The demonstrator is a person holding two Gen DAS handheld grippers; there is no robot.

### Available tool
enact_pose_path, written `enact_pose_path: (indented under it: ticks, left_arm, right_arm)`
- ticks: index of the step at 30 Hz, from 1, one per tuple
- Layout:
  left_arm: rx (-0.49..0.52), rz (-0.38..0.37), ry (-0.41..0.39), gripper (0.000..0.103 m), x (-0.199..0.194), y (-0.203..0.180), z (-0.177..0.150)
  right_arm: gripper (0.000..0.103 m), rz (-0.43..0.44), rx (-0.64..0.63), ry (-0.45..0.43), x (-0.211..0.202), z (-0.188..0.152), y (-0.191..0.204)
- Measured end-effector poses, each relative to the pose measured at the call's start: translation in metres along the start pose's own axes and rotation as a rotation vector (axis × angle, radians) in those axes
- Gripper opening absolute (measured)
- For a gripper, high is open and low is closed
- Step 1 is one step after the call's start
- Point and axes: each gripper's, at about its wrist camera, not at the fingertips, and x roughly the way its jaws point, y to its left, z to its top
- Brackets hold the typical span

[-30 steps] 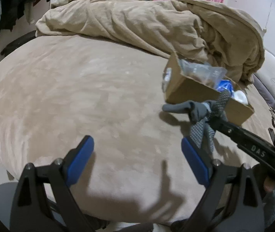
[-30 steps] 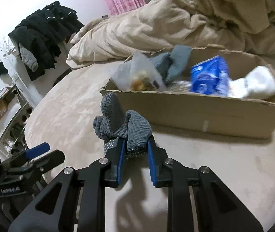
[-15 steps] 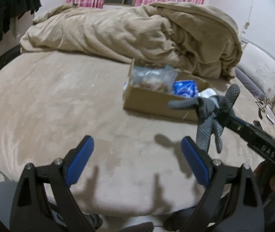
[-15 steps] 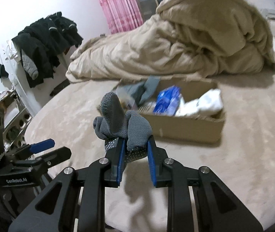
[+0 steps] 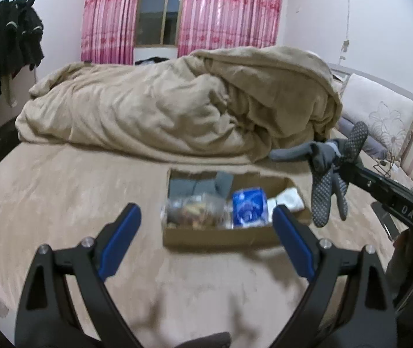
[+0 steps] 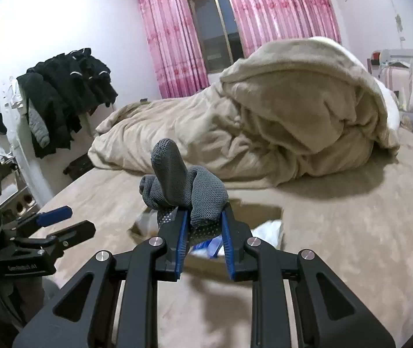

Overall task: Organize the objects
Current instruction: 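Carry the dotted glove over the box and release it inside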

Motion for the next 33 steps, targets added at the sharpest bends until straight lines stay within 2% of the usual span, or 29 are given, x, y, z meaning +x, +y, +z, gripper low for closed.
enact_pose_path:
  ticks: [5,9,10,12,21,26,28,33]
  left_arm:
    - [-0.002,0.0,0.001,0.093,0.026,0.0,0.014]
    - [-0.017,-0.02,0.018,0.093,0.053,0.002,0.014]
    - [-0.018,-0.041,0.009,0.093,0.062,0.003,0.013]
    - [-0.019,-0.036,0.018,0.093,0.075,0.003,0.011]
    - [-0.059,0.002,0.133,0.093,0.132,0.019,-0.015]
    - [-0.071,0.017,0.165,0.093,0.14,0.024,-0.025]
    - [-0.072,0.019,0.163,0.093,0.138,0.023,-0.025]
    - [-0.065,0.013,0.139,0.093,0.121,0.018,-0.021]
  right_arm:
    - [0.023,-0.026,-0.003,0.008,0.024,0.015,-0.015]
    - [0.023,-0.048,-0.001,0.07,0.062,0.015,-0.029]
    - [0.024,-0.051,0.003,0.087,0.071,0.014,-0.031]
    - [0.024,-0.073,0.01,0.121,0.092,0.007,-0.038]
    - [0.025,-0.144,-0.014,0.262,0.155,-0.032,-0.051]
    - [0.028,-0.168,-0.033,0.272,0.162,-0.042,-0.05]
    - [0.032,-0.166,-0.024,0.262,0.159,-0.042,-0.051]
    - [0.054,-0.166,-0.017,0.219,0.143,-0.036,-0.047]
